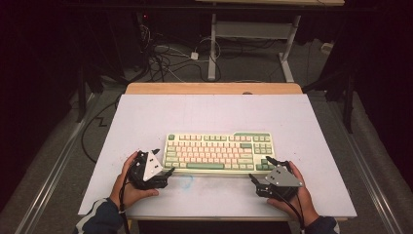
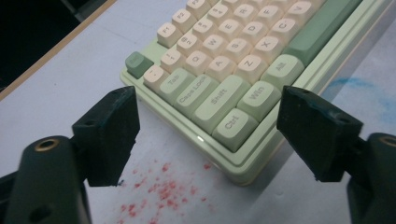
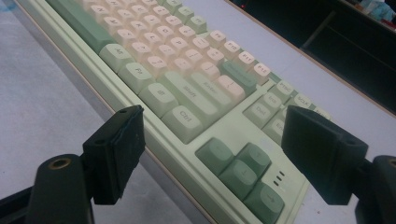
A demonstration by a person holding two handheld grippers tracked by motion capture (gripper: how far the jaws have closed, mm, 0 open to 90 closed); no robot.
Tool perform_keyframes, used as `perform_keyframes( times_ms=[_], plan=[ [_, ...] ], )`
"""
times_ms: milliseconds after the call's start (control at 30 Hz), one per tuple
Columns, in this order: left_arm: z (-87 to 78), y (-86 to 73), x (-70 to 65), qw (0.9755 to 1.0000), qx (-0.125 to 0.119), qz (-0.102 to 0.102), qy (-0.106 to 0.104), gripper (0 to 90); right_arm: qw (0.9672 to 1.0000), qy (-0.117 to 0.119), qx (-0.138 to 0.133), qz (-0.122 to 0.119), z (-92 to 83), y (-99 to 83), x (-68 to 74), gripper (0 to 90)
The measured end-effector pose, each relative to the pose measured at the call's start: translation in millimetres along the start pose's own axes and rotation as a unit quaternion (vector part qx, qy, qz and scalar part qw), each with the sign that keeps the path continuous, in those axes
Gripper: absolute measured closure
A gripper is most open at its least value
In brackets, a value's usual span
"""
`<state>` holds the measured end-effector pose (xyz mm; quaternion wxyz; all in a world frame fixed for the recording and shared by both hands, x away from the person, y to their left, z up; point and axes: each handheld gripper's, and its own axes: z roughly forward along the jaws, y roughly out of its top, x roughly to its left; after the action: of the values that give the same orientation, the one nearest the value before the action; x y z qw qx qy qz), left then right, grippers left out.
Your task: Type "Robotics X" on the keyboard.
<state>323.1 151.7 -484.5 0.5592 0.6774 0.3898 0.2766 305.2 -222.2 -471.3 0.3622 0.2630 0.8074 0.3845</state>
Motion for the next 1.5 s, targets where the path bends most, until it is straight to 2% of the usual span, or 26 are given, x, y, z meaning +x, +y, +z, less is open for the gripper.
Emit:
perform_keyframes(
  times_ms=[133, 267, 333, 433, 467, 567, 667, 867, 1033, 1300, 1500],
  plan=[
    [-4.9, 3.3, 6.6, 0.9999, 0.006, -0.011, -0.003, 26.6, 1.0000, 0.004, 0.005, -0.004, 0.9, -0.3, 1.0, 21.9],
    [-11.0, 10.2, 14.7, 0.9987, 0.002, -0.046, -0.023, 32.9, 1.0000, 0.005, 0.005, -0.006, 1.7, -0.1, 2.2, 21.9],
    [-13.4, 14.2, 15.8, 0.9981, -0.004, -0.054, -0.030, 36.2, 1.0000, 0.006, 0.005, -0.006, 2.0, 0.1, 2.5, 21.9],
    [-15.4, 19.3, 15.4, 0.9967, -0.005, -0.065, -0.047, 48.3, 0.9999, 0.006, 0.006, -0.008, 2.3, 0.3, 3.3, 21.9],
    [-15.2, 20.4, 15.6, 0.9963, -0.002, -0.069, -0.052, 57.7, 0.9999, 0.007, 0.007, -0.008, 2.5, 0.3, 3.5, 21.9],
    [-11.8, 22.2, 19.6, 0.9962, 0.010, -0.072, -0.047, 75.5, 0.9999, 0.009, 0.011, -0.009, 3.9, 0.0, 4.1, 21.9],
    [-6.1, 24.6, 23.2, 0.9954, 0.023, -0.081, -0.046, 87.3, 0.9998, 0.011, 0.014, -0.011, 4.9, -0.2, 5.4, 21.9],
    [12.0, 33.8, 18.1, 0.9949, 0.042, -0.081, -0.043, 87.5, 0.9997, 0.013, 0.018, -0.012, 6.6, -0.4, 6.4, 22.0],
    [29.8, 32.3, 2.9, 0.9946, 0.068, -0.060, -0.049, 87.5, 0.9996, 0.015, 0.022, -0.014, 8.3, -1.1, 7.2, 22.0],
    [51.6, 32.1, -14.2, 0.9937, 0.080, -0.048, -0.062, 87.4, 0.9996, 0.017, 0.021, -0.013, 7.8, -1.4, 6.9, 22.0],
    [63.4, 29.5, -17.5, 0.9931, 0.092, -0.043, -0.059, 87.4, 0.9995, 0.018, 0.022, -0.014, 7.9, -1.8, 6.8, 22.0]
  ],
)
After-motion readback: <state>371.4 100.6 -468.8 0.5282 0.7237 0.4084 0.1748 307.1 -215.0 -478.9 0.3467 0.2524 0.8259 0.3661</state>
